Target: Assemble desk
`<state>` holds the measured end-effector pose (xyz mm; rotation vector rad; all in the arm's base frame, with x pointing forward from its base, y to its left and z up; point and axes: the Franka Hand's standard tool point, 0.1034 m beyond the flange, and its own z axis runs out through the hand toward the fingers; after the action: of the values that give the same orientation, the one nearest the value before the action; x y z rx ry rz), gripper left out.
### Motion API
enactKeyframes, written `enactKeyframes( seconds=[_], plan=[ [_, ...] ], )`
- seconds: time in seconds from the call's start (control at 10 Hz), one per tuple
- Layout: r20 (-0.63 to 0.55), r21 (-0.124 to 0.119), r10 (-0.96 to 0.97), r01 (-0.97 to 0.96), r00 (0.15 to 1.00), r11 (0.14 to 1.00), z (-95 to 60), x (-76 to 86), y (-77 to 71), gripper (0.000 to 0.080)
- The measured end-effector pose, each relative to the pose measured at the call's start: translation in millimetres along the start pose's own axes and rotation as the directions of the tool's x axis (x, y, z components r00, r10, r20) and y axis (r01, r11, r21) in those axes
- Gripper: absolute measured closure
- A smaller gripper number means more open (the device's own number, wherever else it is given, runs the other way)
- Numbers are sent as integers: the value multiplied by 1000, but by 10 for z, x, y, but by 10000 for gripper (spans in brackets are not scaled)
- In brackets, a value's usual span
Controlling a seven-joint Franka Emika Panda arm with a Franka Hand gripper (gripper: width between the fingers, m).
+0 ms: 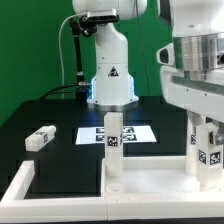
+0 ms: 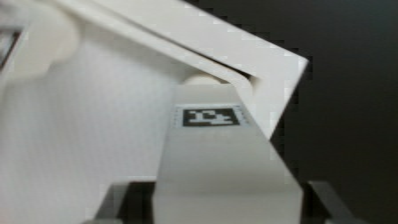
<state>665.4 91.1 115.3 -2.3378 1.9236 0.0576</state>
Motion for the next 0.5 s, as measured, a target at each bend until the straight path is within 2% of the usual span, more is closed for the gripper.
enactKeyframes(
  seconds=[0.2,0.5],
  plan=[
    [-3,17,208,-208,978,978,10,-100,-4,509],
    [-5,21,223,-223,975,975,13,-112,-13,500]
  ],
)
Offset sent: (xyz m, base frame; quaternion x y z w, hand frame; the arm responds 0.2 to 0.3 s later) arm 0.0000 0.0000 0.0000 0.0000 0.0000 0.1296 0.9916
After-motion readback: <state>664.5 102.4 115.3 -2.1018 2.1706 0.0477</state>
